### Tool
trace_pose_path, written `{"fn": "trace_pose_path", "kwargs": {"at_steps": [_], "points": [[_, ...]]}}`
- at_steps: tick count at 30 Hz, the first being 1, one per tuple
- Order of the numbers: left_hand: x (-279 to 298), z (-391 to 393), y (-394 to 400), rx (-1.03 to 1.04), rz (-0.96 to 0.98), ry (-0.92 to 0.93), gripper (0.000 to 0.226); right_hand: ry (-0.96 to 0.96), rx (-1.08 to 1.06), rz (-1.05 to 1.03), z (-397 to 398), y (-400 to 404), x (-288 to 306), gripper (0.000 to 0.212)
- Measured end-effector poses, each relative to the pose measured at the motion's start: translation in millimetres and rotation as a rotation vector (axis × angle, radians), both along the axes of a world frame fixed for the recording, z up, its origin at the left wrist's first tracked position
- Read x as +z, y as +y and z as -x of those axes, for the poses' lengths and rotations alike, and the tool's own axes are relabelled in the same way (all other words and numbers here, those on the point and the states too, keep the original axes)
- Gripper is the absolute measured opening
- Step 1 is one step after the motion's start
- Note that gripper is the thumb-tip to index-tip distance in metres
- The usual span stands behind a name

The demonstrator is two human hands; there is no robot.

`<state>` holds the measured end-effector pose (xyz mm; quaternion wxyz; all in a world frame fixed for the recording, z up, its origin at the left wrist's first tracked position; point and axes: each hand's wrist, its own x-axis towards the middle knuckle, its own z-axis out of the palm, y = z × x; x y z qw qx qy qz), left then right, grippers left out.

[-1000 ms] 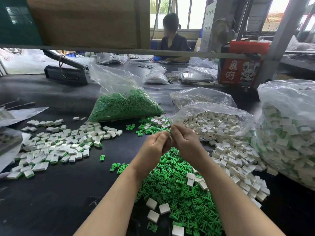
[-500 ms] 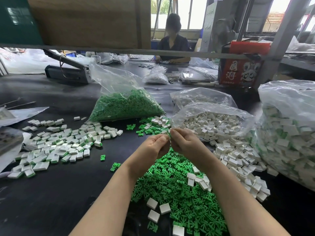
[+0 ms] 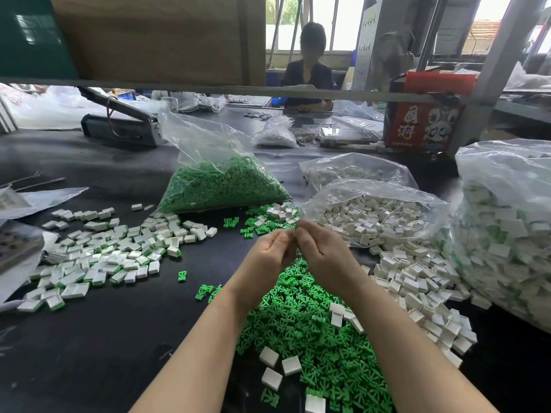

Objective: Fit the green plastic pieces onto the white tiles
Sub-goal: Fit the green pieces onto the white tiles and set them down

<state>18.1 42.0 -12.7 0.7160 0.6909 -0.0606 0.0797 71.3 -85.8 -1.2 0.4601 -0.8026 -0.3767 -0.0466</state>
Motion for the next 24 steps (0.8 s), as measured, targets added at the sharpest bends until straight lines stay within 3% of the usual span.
{"fn": "trace_pose_path", "kwargs": {"at_steps": [4,7,13,17,21,24], "points": [[-4.9,-1.4,0.9,-0.025,-0.019,0.028,0.03,-0.207,-0.045,0.233,0.9,-3.0,3.7,0.012],[-5.0,-5.9,0.8,-0.008,0.055,0.026,0.025,-0.237,-0.07,0.193,0.9,-1.7,5.5,0.01],[-3.3,-6.5,4.9,0.145,-0.062,-0.121,0.026,0.211,-0.177,-0.096,-3.7,4.6,12.0,0.026],[-1.2,-6.4,3.1,0.175,-0.037,-0.144,0.029,0.611,-0.073,-0.235,-1.1,-0.7,13.8,0.056],[-0.4,-7.5,-2.6,0.141,0.004,-0.09,0.032,0.785,0.118,-0.221,-0.9,2.7,9.2,0.069],[-0.2,-6.8,-4.6,0.134,0.004,-0.075,0.026,0.843,0.182,-0.311,-1.8,9.1,3.5,0.067]]}}
